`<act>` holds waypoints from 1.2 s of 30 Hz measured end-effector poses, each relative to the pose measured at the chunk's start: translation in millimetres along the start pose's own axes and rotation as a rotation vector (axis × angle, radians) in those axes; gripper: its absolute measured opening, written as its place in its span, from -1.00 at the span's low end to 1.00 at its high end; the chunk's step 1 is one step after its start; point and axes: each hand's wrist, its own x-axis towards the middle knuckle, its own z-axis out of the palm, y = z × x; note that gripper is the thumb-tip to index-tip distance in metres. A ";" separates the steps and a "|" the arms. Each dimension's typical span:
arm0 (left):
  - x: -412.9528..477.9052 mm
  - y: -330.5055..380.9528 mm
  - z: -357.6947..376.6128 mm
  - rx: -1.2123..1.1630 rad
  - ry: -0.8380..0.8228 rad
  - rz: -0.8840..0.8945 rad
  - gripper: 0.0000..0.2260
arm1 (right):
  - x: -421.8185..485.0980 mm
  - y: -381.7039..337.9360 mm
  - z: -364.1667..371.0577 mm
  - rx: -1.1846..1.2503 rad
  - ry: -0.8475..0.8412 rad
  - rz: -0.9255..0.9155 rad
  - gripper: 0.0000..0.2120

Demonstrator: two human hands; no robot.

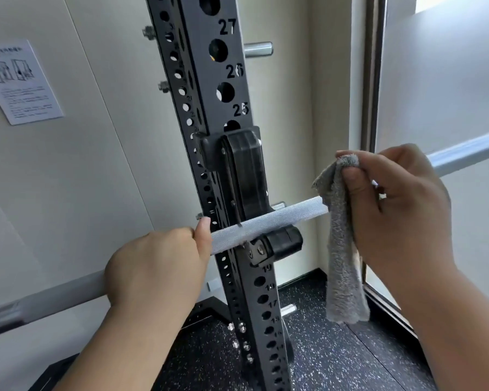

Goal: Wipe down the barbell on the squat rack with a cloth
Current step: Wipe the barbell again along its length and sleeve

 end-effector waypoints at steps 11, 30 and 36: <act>0.7 12.0 1.7 0.019 0.072 -0.122 -0.37 | -21.6 31.7 67.7 0.176 -0.245 -0.366 -0.78; 18.0 44.3 11.3 0.021 0.223 0.017 -0.46 | -14.6 43.1 60.3 -0.147 -0.320 -0.470 -0.68; 10.7 48.1 24.2 -0.027 0.405 0.018 -0.52 | -26.4 43.0 61.4 -0.138 -0.215 -0.301 -0.78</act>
